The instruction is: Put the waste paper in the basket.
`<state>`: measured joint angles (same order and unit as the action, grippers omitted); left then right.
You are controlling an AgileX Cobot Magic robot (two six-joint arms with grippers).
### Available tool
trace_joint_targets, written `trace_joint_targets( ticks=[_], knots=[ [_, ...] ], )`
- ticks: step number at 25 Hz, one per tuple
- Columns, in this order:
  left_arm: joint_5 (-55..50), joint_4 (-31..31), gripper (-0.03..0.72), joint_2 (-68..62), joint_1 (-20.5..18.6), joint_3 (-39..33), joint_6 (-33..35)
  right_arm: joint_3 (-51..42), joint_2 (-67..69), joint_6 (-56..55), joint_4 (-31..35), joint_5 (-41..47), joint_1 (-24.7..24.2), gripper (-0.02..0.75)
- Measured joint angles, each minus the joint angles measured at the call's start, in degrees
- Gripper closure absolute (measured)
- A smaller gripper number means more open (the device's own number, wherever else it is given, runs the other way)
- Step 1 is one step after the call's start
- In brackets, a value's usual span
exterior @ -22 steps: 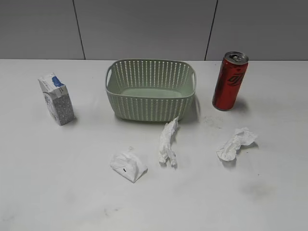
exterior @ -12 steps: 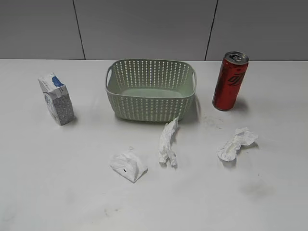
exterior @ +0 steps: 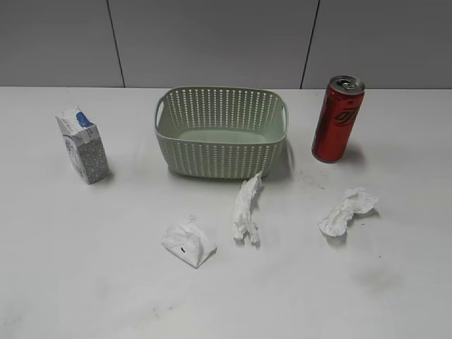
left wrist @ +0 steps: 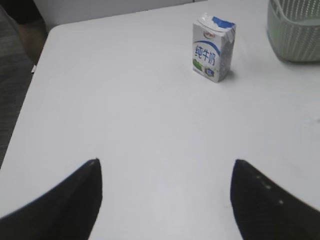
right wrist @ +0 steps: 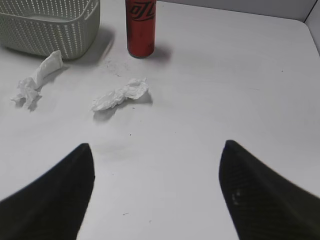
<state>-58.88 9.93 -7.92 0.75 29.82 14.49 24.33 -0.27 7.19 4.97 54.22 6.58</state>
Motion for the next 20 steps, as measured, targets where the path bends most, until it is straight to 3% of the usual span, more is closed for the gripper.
trace_joint_targets(
  ticks=[4,7,20],
  knots=[
    [6.3,2.8,0.102,-7.8,0.2,1.3,3.8,0.0,0.0,0.0,0.0,0.0,0.0,0.149],
    [10.9,3.2,0.102,-13.3,2.7,1.8,4.6,0.0,0.0,0.0,0.0,0.0,0.0,0.149],
    [15.8,-0.5,0.11,-48.0,20.6,13.6,4.9,0.0,0.0,0.0,0.0,0.0,0.0,0.149]
  ],
)
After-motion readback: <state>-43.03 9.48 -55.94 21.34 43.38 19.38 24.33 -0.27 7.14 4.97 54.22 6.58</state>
